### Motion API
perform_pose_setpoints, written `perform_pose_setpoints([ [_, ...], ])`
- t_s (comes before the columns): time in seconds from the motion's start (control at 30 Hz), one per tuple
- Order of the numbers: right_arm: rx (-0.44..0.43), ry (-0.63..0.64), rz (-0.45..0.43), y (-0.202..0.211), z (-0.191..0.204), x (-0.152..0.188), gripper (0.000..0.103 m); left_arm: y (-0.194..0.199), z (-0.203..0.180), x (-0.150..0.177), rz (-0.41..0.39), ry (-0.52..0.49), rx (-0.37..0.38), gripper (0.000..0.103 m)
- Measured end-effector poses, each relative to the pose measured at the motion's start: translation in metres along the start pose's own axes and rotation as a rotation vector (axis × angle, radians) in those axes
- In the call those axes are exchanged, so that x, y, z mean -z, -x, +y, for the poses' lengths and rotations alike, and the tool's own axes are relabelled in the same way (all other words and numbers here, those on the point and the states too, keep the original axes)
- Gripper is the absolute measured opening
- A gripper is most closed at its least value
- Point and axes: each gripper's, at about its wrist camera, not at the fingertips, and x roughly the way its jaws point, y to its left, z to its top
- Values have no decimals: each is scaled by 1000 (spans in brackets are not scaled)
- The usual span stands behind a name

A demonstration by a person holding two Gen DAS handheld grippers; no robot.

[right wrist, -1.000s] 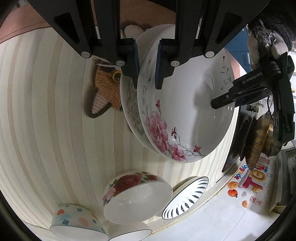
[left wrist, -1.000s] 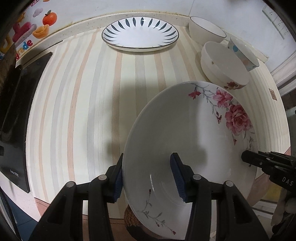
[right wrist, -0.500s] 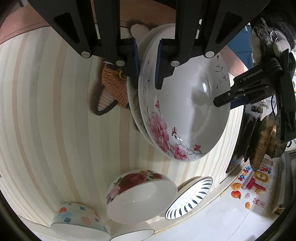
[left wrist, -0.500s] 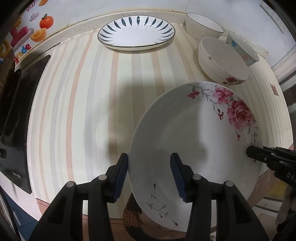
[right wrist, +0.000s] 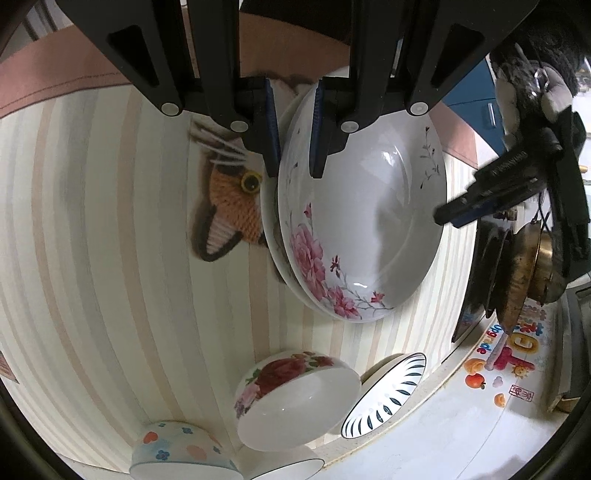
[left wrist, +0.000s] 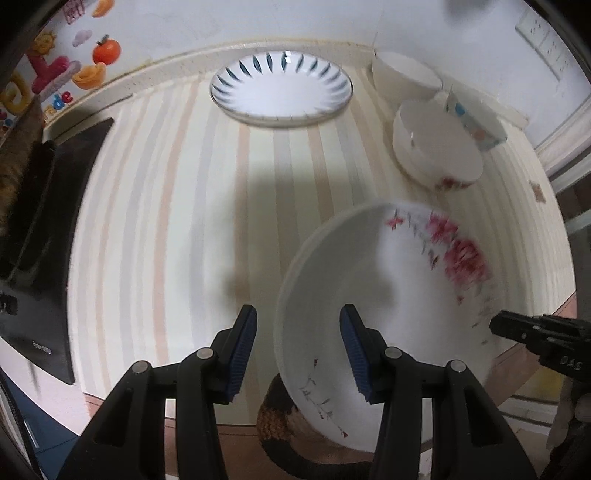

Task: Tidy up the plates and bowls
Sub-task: 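Carry the two stacked plates with both grippers toward the blue-striped plate, then grasp the blue-striped plate rim with both grippers onto the held stack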

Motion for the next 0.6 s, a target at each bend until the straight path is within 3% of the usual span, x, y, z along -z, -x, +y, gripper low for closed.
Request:
perform_pose_setpoints([
  [0.17,5,-5,-33,31,3,-11,20,33,20,-35,-59,47,13,45],
  [0.27,-26,0,-89,57,19,-37,21,41,42,-71,-71,80,31,45],
  [0.43,-94,36,-147,67,64,-116,40,19,79,-144,-60,138,13,45],
  [0.6,-39,54,-139,18,96,-208,40,-33,108,-205,12,200,23,45],
])
